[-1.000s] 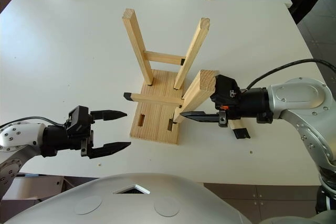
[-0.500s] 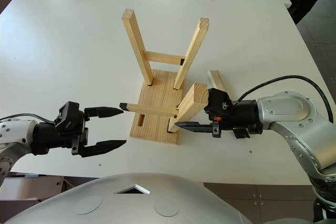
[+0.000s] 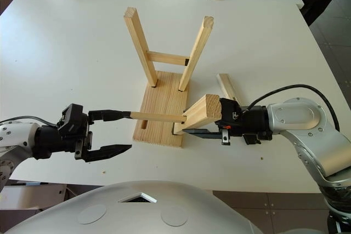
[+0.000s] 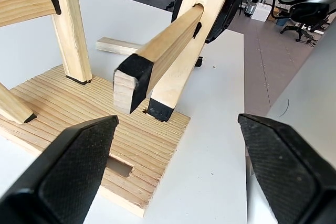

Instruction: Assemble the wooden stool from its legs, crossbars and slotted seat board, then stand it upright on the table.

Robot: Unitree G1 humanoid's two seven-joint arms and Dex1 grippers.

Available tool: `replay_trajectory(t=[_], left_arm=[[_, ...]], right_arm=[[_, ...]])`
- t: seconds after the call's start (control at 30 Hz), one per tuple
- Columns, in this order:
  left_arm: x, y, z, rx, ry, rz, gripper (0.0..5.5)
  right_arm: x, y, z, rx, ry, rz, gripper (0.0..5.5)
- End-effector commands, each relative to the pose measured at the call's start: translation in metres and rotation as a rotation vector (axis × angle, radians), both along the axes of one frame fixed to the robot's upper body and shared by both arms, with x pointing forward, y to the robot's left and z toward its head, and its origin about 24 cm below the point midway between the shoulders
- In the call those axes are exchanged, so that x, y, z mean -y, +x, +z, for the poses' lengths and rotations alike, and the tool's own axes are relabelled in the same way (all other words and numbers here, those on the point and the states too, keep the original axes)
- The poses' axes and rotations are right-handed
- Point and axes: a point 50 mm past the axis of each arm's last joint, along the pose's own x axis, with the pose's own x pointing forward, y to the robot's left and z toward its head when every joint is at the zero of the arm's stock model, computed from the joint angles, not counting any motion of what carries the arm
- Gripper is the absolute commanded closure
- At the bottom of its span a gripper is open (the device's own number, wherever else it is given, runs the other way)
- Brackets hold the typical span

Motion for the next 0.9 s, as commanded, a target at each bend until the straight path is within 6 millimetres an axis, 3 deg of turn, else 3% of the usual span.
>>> replay_trajectory(t=[0.03, 0.23, 0.5, 0.7, 0.9], left_arm=[[-0.006, 0.006, 0.001, 0.009, 0.032, 0.006, 1.26], [-0.027, 0.021, -0.006, -0.002, 0.06, 0.091, 1.26], [-0.055, 0.027, -0.031, -0.053, 0.118, 0.193, 1.26], [-0.051, 0.028, -0.05, -0.047, 0.164, 0.192, 1.26], [-0.043, 0.03, -0.05, -0.028, 0.149, 0.175, 1.26]], right_arm=[[0.006, -0.001, -0.018, -0.063, -0.091, -0.06, 3.48], [0.006, 0.004, -0.019, -0.086, -0.113, -0.078, 3.48], [0.015, 0.021, -0.019, -0.053, -0.19, -0.142, 3.48], [0.015, 0.024, -0.02, -0.051, -0.205, -0.138, 3.48], [0.015, 0.028, -0.02, -0.047, -0.212, -0.132, 3.48]])
